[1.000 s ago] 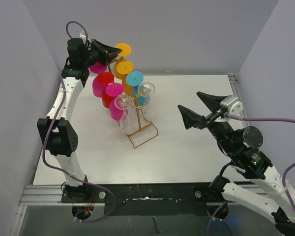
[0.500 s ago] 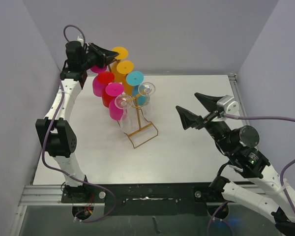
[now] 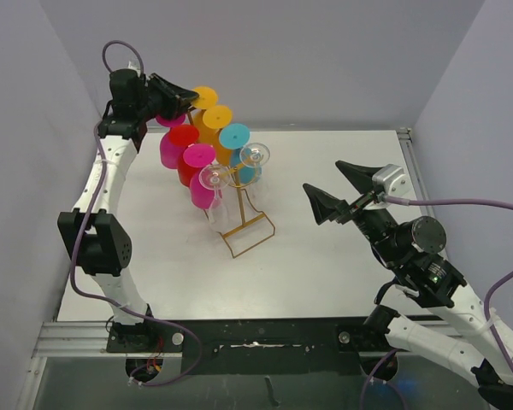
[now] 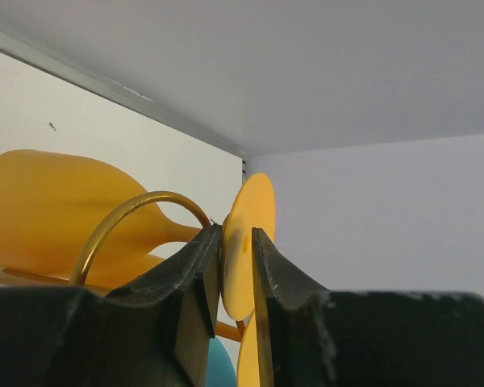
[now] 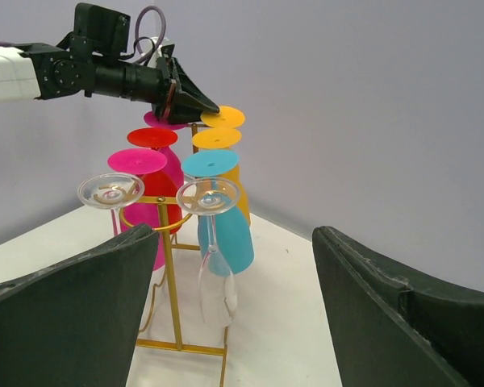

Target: Place the wine glass upside down on the wine glass rack

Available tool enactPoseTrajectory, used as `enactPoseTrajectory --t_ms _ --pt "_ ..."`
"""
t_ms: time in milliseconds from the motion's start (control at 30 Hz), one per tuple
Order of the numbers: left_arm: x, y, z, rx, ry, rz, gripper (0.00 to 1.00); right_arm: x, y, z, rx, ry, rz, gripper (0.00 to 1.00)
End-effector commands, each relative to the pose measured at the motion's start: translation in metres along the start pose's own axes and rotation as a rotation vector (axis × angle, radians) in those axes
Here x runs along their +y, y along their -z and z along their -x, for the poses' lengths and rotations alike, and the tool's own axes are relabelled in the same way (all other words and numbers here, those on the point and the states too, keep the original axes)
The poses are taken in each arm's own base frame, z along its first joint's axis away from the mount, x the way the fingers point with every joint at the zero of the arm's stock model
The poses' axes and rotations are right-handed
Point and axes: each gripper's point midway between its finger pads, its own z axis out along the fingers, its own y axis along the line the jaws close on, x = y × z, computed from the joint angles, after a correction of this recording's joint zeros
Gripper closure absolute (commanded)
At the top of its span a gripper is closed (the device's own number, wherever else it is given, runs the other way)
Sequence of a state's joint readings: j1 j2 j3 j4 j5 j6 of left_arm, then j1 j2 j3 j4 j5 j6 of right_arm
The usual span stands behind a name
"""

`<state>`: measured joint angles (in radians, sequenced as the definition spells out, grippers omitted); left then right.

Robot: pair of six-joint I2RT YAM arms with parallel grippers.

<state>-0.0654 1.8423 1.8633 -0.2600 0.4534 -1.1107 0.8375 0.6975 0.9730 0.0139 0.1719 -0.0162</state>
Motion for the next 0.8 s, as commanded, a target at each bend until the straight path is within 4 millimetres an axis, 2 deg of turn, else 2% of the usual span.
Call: enactPoseTrajectory --t_ms 0,100,267,533,667,767 --pt "-0.040 0.026 0.022 -0.094 -0.102 -0.040 0.78 -0.004 -0.003 0.018 -0.072 -0.013 -0.017 0.21" --pt "-0.040 0.027 0.024 -0.104 -0.114 -0.027 0.75 -0.004 -0.002 0.018 -0.076 -0.014 -0.018 0.21" --pt "-0.041 0.034 0.033 -0.142 -0.158 0.017 0.64 -0.005 -0.002 0.017 -0.077 -0.013 -0.023 0.20" --pt "-0.047 0.047 0.052 -0.200 -0.221 0.054 0.59 -0.008 0.000 0.014 -0.071 -0.040 -0.048 0.20" --pt "-0.051 0.067 0.070 -0.266 -0.284 0.094 0.55 -0.020 0.001 0.007 -0.017 -0.124 -0.136 0.22" --pt "-0.050 0.090 0.077 -0.272 -0.329 0.150 0.53 -0.034 0.005 -0.014 0.086 -0.204 -0.252 0.22"
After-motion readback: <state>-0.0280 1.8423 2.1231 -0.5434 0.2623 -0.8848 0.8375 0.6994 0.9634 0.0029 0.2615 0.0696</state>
